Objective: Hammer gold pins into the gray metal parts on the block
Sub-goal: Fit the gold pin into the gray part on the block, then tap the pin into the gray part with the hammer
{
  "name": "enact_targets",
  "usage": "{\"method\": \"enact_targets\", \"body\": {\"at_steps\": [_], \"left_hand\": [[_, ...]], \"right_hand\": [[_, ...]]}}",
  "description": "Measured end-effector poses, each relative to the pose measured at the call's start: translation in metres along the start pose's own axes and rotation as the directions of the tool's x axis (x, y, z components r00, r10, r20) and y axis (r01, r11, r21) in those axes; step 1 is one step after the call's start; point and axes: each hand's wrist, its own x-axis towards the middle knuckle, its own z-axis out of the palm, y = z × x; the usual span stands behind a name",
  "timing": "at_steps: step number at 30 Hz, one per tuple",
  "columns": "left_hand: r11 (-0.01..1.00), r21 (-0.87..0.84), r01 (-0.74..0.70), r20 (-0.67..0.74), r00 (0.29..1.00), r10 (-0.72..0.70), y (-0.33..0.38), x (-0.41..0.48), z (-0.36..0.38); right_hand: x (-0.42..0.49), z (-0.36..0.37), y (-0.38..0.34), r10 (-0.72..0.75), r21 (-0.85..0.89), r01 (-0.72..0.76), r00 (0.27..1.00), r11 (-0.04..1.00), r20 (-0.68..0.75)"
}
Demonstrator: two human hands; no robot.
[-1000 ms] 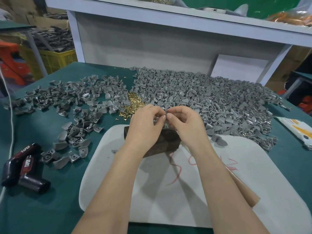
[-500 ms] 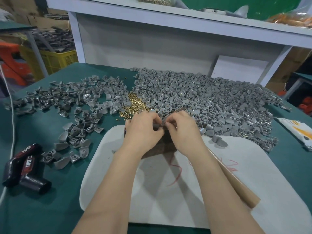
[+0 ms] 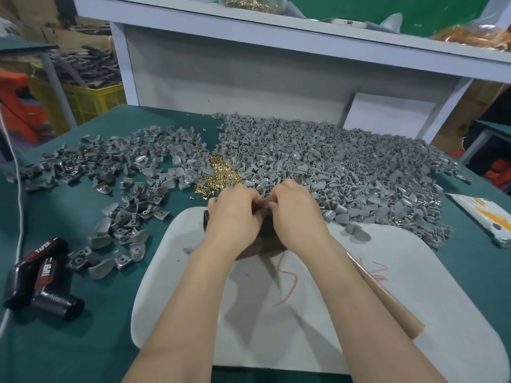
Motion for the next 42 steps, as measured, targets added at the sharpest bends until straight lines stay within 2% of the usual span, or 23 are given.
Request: {"method": "enact_targets", "body": {"at_steps": [8, 12, 15, 19, 22, 26, 27, 29, 31, 34, 39, 42], "left_hand": [[0.997, 0.065, -0.034, 0.003, 0.999, 0.034, 0.004, -0.002, -0.004], [0.998, 0.054, -0.036, 0.001, 0.999, 0.036, 0.005, -0.003, -0.004], [0.999, 0.031, -0.039, -0.006, 0.999, 0.039, 0.004, -0.003, -0.004], [0.998, 0.045, -0.041, -0.004, 0.999, 0.041, 0.002, -0.002, -0.002], [1.000, 0.024, -0.013, -0.025, 1.000, 0.013, 0.001, -0.001, -0.001], [1.000, -0.004, 0.016, -0.037, 0.999, -0.016, 0.000, -0.001, 0.000], [1.000, -0.010, 0.018, -0.037, 0.999, -0.019, 0.000, -0.001, 0.000], [1.000, -0.019, 0.020, -0.039, 0.999, -0.020, 0.000, 0.000, 0.001], [1.000, -0.018, 0.020, -0.042, 0.999, -0.021, 0.001, 0.000, 0.002], [0.999, -0.024, 0.026, -0.047, 0.999, -0.027, 0.000, -0.001, 0.002], [0.999, -0.013, 0.048, -0.045, 0.998, -0.049, -0.002, -0.001, 0.002], [0.998, -0.017, 0.053, -0.035, 0.998, -0.054, -0.002, 0.000, 0.001]], "right_hand": [[0.002, -0.014, -0.016, -0.093, -0.189, 0.105, 0.993, 0.976, 0.072], [0.002, -0.012, -0.017, -0.035, -0.167, 0.046, 0.997, 0.985, 0.068], [0.001, -0.011, -0.015, -0.052, -0.150, 0.062, 0.996, 0.987, 0.070], [0.003, -0.004, -0.006, -0.025, -0.067, 0.029, 0.998, 0.997, 0.051], [0.004, -0.004, 0.003, 0.015, 0.081, -0.020, 0.998, 0.997, 0.068], [-0.004, -0.014, 0.025, 0.213, 0.352, -0.205, 0.977, 0.913, 0.015], [-0.007, -0.015, 0.033, 0.272, 0.326, -0.267, 0.962, 0.907, 0.031], [-0.014, -0.014, 0.044, 0.355, 0.131, -0.373, 0.924, 0.919, 0.139], [-0.018, -0.013, 0.047, 0.406, -0.017, -0.415, 0.881, 0.910, 0.242], [-0.017, -0.009, 0.046, 0.411, -0.047, -0.417, 0.861, 0.908, 0.300], [-0.018, -0.016, 0.048, 0.404, 0.136, -0.451, 0.872, 0.882, 0.274], [-0.021, -0.019, 0.043, 0.304, 0.259, -0.338, 0.938, 0.905, 0.166]]}}
